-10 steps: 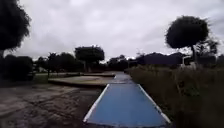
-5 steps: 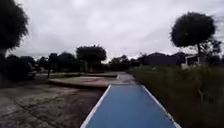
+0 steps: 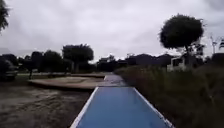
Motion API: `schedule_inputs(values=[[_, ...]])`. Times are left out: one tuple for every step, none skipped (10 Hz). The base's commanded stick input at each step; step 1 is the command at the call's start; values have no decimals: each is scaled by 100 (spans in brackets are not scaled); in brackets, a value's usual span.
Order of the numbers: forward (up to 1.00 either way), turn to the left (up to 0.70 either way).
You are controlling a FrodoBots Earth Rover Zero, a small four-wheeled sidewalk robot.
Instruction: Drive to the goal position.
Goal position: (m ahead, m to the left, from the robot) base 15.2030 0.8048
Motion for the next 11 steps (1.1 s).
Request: schedule_inputs(values=[[50,0],[50,0],[50,0],[50,0],[50,0],[50,0],[50,0],[50,0],[50,0],[50,0],[50,0]])
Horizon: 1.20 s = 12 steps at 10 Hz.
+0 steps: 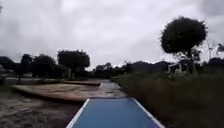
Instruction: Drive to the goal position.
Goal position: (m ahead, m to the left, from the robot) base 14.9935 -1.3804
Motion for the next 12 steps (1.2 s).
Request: schedule_inputs(values=[[50,0],[50,0],[50,0],[50,0],[50,0],[50,0],[50,0],[50,0],[50,0],[50,0],[50,0],[50,0]])
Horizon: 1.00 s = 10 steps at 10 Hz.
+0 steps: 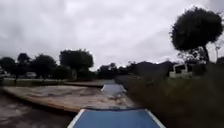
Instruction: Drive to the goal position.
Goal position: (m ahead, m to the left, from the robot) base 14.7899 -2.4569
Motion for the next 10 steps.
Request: schedule_inputs(values=[[50,0],[50,0],[50,0],[50,0],[50,0],[50,0],[50,0],[50,0],[50,0],[50,0]])
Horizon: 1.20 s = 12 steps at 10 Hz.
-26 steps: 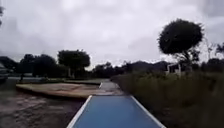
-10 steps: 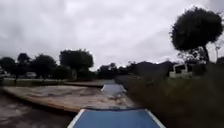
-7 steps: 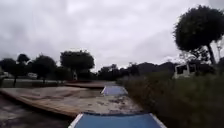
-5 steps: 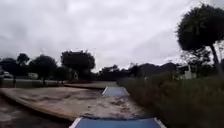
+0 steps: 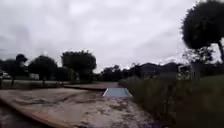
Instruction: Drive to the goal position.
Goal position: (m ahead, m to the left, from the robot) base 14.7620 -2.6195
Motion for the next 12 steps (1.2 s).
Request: schedule_inputs(values=[[50,0],[50,0],[50,-31],[50,-50],[50,-31],[50,0],[50,0],[50,0],[50,0],[50,0],[50,0],[50,0]])
